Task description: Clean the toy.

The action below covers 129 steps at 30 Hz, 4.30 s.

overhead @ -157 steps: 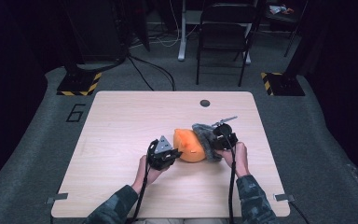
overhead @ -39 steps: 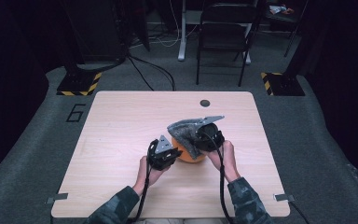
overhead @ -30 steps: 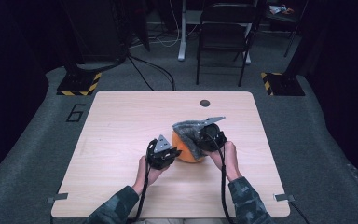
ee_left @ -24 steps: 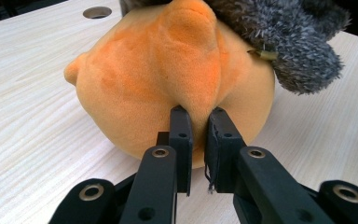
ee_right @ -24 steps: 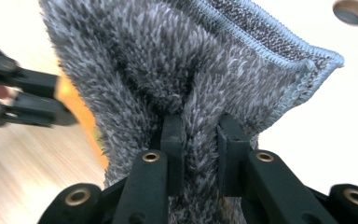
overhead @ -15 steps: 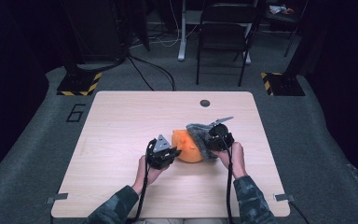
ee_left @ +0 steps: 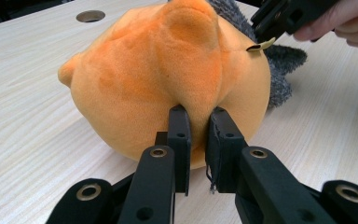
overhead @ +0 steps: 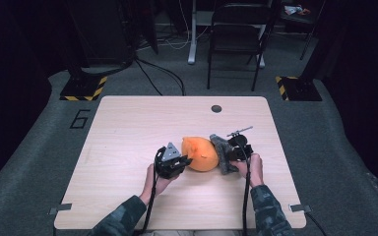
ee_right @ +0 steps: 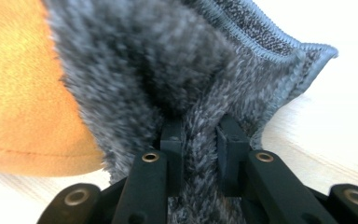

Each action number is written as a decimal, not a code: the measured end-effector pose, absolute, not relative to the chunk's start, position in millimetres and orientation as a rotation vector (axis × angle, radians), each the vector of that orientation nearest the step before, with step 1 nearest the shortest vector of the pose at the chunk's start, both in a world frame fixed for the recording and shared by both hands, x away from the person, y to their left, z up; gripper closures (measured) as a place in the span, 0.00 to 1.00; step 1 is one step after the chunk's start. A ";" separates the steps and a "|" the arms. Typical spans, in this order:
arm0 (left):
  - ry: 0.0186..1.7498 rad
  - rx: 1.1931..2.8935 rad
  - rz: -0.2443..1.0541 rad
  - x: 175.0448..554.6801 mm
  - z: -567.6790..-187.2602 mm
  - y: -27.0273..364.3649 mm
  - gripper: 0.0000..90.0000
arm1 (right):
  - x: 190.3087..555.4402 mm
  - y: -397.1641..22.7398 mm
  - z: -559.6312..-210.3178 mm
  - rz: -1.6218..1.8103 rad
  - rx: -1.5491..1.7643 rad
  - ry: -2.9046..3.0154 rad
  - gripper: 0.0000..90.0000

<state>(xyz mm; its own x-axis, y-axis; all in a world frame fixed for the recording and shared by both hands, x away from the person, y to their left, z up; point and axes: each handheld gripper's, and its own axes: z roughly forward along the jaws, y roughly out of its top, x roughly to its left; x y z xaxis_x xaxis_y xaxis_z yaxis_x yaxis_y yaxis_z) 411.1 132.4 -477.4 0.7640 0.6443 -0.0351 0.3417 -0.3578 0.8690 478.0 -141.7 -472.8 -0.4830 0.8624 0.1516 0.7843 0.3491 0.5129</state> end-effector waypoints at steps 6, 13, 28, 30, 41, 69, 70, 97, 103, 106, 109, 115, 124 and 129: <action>0.735 1.977 0.386 411.4 -477.3 132.9 0.90 | 470.5 -141.8 -435.4 0.929 1.408 2.392 0.86; 0.728 1.975 0.387 410.3 -477.3 131.6 0.89 | 447.9 -100.7 -401.3 1.039 1.169 2.418 0.86; 0.736 1.985 0.385 411.4 -479.0 132.4 0.89 | 455.6 -102.0 -421.9 0.892 1.213 2.456 0.85; 0.736 1.984 0.384 411.5 -479.1 132.5 0.89 | 458.6 -106.8 -425.8 0.878 1.243 2.462 0.85; 0.730 1.985 0.382 411.6 -479.2 132.8 0.89 | 470.9 -125.5 -453.7 0.776 1.392 2.462 0.85; 0.724 1.989 0.403 412.9 -479.6 132.8 0.84 | 455.7 -101.7 -428.9 0.906 1.244 2.451 0.86; 0.724 1.994 0.407 412.5 -479.0 133.0 0.82 | 455.7 -101.6 -429.5 0.906 1.249 2.441 0.86; 0.722 2.026 0.503 410.3 -477.7 125.1 0.90 | 451.4 -109.7 -419.3 1.011 1.257 2.355 0.86; 0.754 1.998 0.457 408.0 -470.9 123.8 0.90 | 442.3 -102.2 -401.5 1.098 1.178 2.371 0.85; 0.755 1.987 0.461 406.7 -468.3 123.4 0.90 | 435.7 -89.8 -397.7 1.092 1.133 2.389 0.85; 0.766 1.987 0.437 408.5 -469.8 124.9 0.90 | 433.2 -80.8 -400.5 1.047 1.111 2.381 0.85; 0.770 1.993 0.428 412.0 -472.8 127.2 0.90 | 439.1 -85.2 -410.3 0.997 1.142 2.374 0.85; 0.779 1.987 0.415 415.0 -476.0 129.7 0.88 | 455.7 -109.3 -433.5 0.888 1.267 2.420 0.85; 0.772 1.993 0.406 415.3 -476.1 130.7 0.88 | 463.6 -121.1 -449.6 0.856 1.353 2.421 0.85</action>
<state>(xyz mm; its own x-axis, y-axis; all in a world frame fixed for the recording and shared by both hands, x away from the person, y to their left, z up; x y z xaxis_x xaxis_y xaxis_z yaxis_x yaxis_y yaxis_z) 415.3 130.7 -476.1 0.7476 0.6637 -0.0239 0.3566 -0.3708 0.8575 463.6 -121.1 -449.6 -0.5428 0.8366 0.0736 0.6969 0.3997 0.5955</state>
